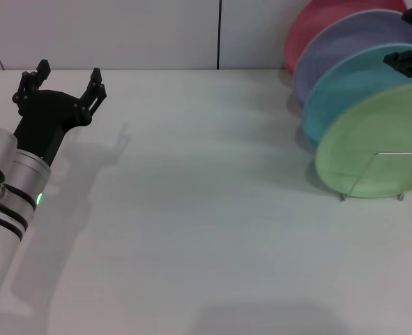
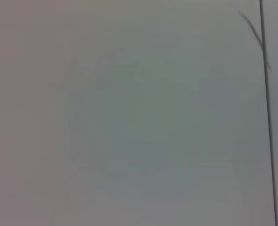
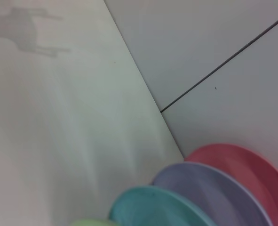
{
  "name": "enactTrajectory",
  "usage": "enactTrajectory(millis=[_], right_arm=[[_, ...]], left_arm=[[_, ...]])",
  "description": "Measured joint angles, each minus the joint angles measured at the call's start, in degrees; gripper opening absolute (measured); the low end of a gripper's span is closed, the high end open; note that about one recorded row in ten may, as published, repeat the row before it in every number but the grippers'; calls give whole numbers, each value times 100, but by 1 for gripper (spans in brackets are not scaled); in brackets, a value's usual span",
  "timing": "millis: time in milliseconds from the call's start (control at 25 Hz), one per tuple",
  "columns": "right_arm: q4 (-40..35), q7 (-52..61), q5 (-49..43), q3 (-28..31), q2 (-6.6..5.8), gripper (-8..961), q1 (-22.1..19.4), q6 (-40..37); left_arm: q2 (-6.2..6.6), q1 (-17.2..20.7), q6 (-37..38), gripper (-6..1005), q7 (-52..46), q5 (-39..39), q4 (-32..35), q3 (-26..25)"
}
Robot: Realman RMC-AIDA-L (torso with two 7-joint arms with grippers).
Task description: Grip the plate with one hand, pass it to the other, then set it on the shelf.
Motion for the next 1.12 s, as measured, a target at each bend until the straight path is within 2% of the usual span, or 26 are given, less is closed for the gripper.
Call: enactTrajectory(millis=[160, 280, 360, 520, 680, 840, 880, 960, 1000, 1120], right_arm=[[-55, 107, -36, 125, 3, 568, -32, 263], [-90, 165, 247, 606, 0, 568, -139, 930], [-91, 64, 793, 1045, -2, 568, -387, 1590], [-9, -622, 2962, 1960, 18, 568, -1264, 3119], [438, -1585, 5742, 2422, 20, 568, -2321, 3823], [1953, -3780, 9042, 2413, 9, 568, -3474, 3751], [3141, -5045, 10702, 2389, -7, 568, -3836, 3210], [4406, -5888, 11897, 2484, -26, 568, -4008, 2440], [4406, -5888, 11897, 2484, -26, 568, -4008, 2440], [6455, -6810, 12941, 2921, -65, 568, -3932, 1234]], left_arm=[[12, 12, 20, 864, 0, 2, -20, -7], [14, 1, 25, 864, 2, 2, 5, -23], [11, -4, 33, 864, 6, 2, 11, -25], [16, 10, 102, 864, 7, 0, 19, -55], [14, 25, 256, 864, 6, -20, 138, -96], [4, 37, 340, 864, 2, -31, 260, -150], [0, 30, 393, 864, 1, -38, 339, -204], [-1, 28, 445, 864, 0, -40, 371, -232], [-1, 28, 445, 864, 0, -40, 371, -232], [-8, 36, 561, 864, 0, -40, 410, -261]])
